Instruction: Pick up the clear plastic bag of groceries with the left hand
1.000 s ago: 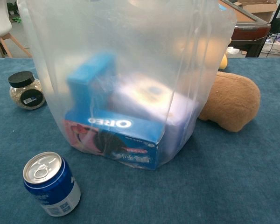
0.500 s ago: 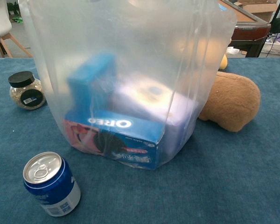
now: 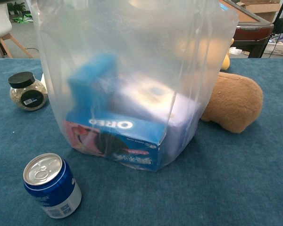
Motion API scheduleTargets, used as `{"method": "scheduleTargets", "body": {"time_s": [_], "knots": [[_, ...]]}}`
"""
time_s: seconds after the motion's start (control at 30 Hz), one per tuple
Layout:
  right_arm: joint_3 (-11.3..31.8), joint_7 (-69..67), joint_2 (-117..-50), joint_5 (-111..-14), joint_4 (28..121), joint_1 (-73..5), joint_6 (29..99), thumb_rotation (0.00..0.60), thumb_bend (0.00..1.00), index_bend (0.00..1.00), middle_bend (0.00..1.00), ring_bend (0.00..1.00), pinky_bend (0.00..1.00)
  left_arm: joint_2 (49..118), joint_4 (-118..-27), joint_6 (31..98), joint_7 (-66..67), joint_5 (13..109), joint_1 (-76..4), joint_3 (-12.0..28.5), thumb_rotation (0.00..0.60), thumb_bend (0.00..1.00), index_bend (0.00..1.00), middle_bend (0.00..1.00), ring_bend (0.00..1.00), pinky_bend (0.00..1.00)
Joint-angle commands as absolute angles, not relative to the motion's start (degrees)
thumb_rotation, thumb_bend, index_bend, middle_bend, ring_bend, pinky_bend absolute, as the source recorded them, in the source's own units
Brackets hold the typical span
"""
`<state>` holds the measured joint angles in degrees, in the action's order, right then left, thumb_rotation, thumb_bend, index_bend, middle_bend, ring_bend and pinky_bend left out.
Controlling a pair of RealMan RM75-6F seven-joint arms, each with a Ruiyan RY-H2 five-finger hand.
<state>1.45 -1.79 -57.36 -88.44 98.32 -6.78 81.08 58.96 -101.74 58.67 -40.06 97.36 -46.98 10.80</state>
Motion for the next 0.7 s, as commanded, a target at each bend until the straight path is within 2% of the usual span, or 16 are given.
{"method": "scheduleTargets", "body": {"time_s": [0.03,0.2,0.7], "knots": [[1.43,-1.83,-57.35,-88.47,98.28,-6.71,81.17,0.6,0.32,0.17,0.22,0.07,0.1,59.78,-101.91,57.04,-39.38,96.52,-48.46,10.93,0.042,0.13,0.22,0.13,0.05,0.0],[1.4,-1.82,-57.33,-88.45,98.24,-6.54,81.36,0.6,0.32,0.17,0.22,0.07,0.1,60.31,-102.23,53.18,-39.42,94.23,-51.28,11.47,0.043,0.13,0.22,0.13,0.05,0.0],[1.33,-2.51,-57.55,-88.37,97.57,-6.24,81.45,0.6,0.32,0.17,0.22,0.07,0.1,59.63,-104.56,44.56,-50.67,87.77,-58.66,14.72,0.042,0.13,0.22,0.13,0.05,0.0]]}}
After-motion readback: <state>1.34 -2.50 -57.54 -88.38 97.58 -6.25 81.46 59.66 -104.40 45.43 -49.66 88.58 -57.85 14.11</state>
